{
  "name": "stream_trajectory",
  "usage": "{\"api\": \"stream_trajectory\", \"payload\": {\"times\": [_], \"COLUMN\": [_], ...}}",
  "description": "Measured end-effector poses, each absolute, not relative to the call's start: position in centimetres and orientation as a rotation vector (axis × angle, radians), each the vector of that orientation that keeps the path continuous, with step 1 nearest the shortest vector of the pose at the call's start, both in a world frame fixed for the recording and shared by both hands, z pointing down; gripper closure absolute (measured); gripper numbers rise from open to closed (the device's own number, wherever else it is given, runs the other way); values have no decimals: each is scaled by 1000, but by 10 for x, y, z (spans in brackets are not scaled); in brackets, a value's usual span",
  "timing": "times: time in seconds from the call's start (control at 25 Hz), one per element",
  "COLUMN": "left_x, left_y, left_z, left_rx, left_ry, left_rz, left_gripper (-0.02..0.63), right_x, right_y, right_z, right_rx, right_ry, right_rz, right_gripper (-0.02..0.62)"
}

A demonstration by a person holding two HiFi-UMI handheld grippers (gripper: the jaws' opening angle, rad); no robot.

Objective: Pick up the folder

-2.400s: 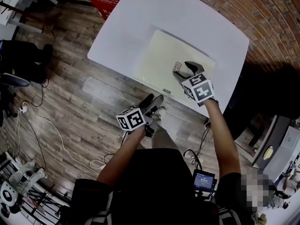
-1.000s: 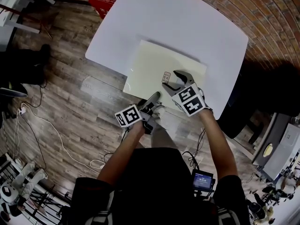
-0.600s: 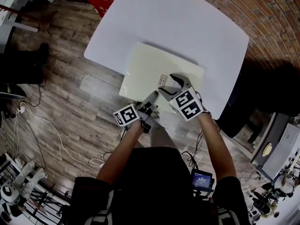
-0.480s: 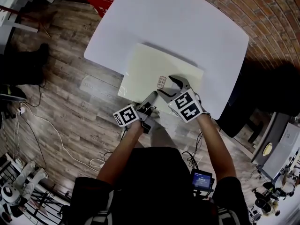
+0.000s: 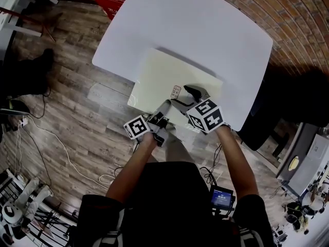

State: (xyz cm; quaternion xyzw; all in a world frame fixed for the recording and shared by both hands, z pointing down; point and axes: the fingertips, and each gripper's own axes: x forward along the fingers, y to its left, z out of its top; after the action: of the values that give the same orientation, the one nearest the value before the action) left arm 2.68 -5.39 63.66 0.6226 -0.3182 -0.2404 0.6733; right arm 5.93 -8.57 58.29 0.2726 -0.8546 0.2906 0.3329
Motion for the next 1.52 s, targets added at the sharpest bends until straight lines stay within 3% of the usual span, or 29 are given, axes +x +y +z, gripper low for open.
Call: {"api": "stream_trajectory", "payload": {"times": [0.4,0.88,1.52], "left_x": [25,18,12], "left_y": [-45,-35,-26], "left_z": [637,622,594], "left_rx": [1376,1396,1461], "left_ry": [-706,-655,-612], "left_rz": [-476,-440,-368], "left_gripper": [253,317,325], "right_x": [57,49,44], "right_y": [-83,-70,-59], "right_z": [580,576,554], "right_rx": [741,714,813], "right_ry": [-2251,-2245,-2253], "right_rz": [811,757,822], "right_gripper": [328,328,328]}}
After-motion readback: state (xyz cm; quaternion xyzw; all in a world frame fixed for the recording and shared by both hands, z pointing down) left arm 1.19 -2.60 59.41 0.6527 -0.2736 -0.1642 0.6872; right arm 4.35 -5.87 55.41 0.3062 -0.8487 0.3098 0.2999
